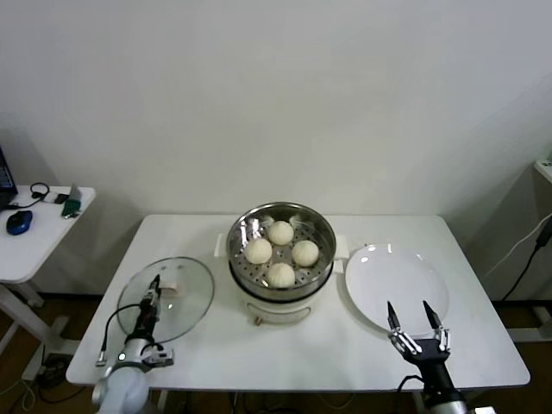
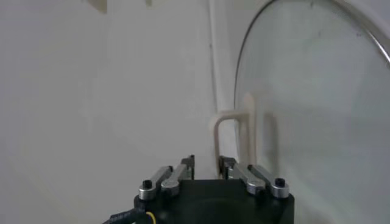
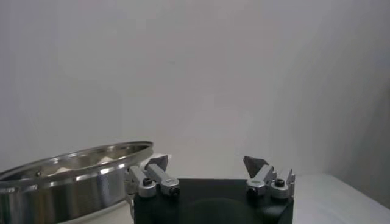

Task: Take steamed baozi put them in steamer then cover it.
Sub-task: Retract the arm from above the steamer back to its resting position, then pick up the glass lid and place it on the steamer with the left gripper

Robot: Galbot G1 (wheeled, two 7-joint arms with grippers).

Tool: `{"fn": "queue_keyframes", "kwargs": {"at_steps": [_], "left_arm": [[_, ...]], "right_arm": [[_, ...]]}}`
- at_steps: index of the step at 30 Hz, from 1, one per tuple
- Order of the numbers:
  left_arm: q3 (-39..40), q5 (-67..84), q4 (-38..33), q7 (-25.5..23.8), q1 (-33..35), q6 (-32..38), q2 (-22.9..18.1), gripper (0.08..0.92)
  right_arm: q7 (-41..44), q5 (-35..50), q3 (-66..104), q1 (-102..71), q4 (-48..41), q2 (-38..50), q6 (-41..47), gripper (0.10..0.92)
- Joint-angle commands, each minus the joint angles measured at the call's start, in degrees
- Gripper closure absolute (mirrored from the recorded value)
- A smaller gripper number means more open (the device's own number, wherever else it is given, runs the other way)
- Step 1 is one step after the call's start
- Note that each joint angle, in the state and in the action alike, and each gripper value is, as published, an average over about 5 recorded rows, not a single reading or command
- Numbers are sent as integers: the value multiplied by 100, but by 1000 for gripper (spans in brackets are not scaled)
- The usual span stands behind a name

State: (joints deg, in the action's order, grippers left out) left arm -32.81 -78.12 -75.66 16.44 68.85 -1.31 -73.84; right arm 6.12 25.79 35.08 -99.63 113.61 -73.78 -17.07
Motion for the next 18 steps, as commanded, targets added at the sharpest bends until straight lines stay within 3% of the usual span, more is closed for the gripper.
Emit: {"fn": "queue_keyframes", "kwargs": {"at_steps": [1, 4, 9, 18], "left_arm": [[-42, 9, 63, 67, -38, 21, -19, 753], [-72, 46, -176, 76, 6, 20, -9, 833], [6, 494, -1162, -162, 203, -228, 188, 866], [338, 1812, -3339, -1490, 454, -1868, 1173, 866]], "right_arm": [[23, -45, -2, -3, 12, -18, -31, 203], [22, -77, -4, 1, 12, -31, -43, 203], [-112, -318, 25, -45, 17, -50, 61, 203], [-429, -982, 118, -191, -88, -114, 388, 203]]}}
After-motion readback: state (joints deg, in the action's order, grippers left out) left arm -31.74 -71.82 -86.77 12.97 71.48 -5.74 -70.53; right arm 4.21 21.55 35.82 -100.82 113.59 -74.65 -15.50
